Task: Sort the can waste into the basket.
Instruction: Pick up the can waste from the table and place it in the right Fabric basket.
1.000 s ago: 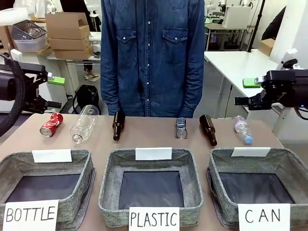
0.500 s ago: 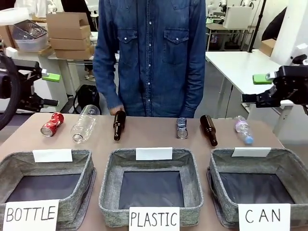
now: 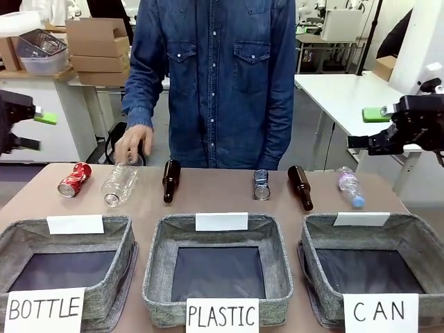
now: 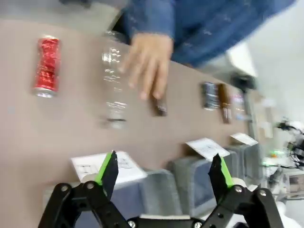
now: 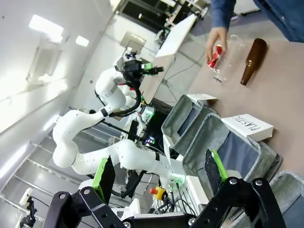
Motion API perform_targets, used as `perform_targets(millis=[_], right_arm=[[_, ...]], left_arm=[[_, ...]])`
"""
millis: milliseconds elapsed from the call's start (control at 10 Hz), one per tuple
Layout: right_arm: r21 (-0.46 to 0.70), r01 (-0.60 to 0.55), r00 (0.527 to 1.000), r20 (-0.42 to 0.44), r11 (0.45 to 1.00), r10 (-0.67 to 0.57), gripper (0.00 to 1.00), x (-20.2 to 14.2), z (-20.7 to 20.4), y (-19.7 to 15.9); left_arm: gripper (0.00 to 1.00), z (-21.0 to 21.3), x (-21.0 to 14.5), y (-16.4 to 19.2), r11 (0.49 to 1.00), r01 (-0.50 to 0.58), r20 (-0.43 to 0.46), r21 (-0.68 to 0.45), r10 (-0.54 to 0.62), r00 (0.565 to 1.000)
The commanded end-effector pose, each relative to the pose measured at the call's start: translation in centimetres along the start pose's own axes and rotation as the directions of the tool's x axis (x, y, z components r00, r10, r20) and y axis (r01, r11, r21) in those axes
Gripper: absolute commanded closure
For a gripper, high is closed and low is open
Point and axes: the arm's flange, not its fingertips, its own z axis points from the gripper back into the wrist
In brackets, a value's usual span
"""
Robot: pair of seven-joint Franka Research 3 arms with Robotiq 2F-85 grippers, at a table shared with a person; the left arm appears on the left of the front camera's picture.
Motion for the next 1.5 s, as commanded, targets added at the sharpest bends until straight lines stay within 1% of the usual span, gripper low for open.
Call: perform_targets(millis=[0,100,200,300,400,500,600,700,800,900,1000,1100,1200,1300,1400], right_arm=[[0.023,-0.029,0.999,0.017,0.999,0.029,0.00,0.4,-0.2,-0.2],[0.023,-0.029,0.999,0.017,0.999,0.029,0.00,0.4,-0.2,-0.2],[0.023,-0.029,0.999,0.017,0.999,0.029,0.00,0.4,-0.2,-0.2],[0.023,-0.029,0.999,0.017,0.999,0.029,0.00,0.4,-0.2,-0.2],[0.023,-0.029,0.999,0.017,0.999,0.029,0.00,0.4,-0.2,-0.2],[0.023,-0.029,0.999,0.017,0.999,0.029,0.00,0.4,-0.2,-0.2],[0.023,-0.029,0.999,0.017,0.999,0.029,0.00,0.4,-0.2,-0.2],[0.023,-0.029,0.999,0.017,0.999,0.029,0.00,0.4,-0.2,-0.2],[0.023,-0.029,0.999,0.017,0.999,0.029,0.00,0.4,-0.2,-0.2],[0.023,-0.029,0.999,0.017,0.999,0.029,0.00,0.4,-0.2,-0.2],[0.023,-0.029,0.999,0.017,0.999,0.029,0.00,0.4,-0.2,-0.2],[0.023,-0.029,0.999,0.017,0.999,0.029,0.00,0.4,-0.2,-0.2],[0.023,-0.029,0.999,0.017,0.999,0.029,0.00,0.4,-0.2,-0.2],[0.023,-0.029,0.999,0.017,0.999,0.029,0.00,0.4,-0.2,-0.2],[0.023,-0.029,0.999,0.017,0.999,0.029,0.00,0.4,-0.2,-0.2]], left_arm=[[0.00,-3.0,0.8,-0.3,0.739,0.217,-0.165,0.638,-0.144,0.976],[0.00,-3.9,1.3,-0.4,0.631,0.281,-0.225,0.723,-0.170,0.960],[0.00,-4.7,1.5,-0.7,0.573,0.335,-0.273,0.748,-0.195,0.942],[0.00,-5.1,2.4,-0.7,0.561,0.306,-0.216,0.769,-0.222,0.951],[0.00,-4.2,3.4,-1.8,0.744,0.061,0.009,0.665,-0.090,0.996],[0.00,-4.9,2.0,-0.7,0.792,0.285,-0.076,0.540,-0.291,0.954],[0.00,-5.4,2.4,-0.4,0.753,0.241,-0.063,0.612,-0.258,0.964],[0.00,-6.3,4.5,1.8,0.876,0.312,-0.156,0.368,-0.273,0.949],[0.00,-8.3,6.0,4.3,0.931,0.294,-0.213,0.217,-0.249,0.945],[0.00,-8.7,6.5,5.6,0.953,0.282,-0.240,0.113,-0.249,0.938],[0.00,-5.6,6.0,5.1,0.947,0.317,-0.235,0.047,-0.298,0.925],[0.00,-0.3,4.8,4.4,0.925,0.379,-0.201,0.040,-0.364,0.909],[0.00,6.6,2.5,4.5,0.911,0.412,-0.162,-0.004,-0.407,0.899],[0.00,11.2,0.1,5.3,0.914,0.404,-0.079,-0.018,-0.405,0.911],[0.00,13.3,-1.6,6.4,0.931,0.365,-0.035,-0.017,-0.366,0.930]])
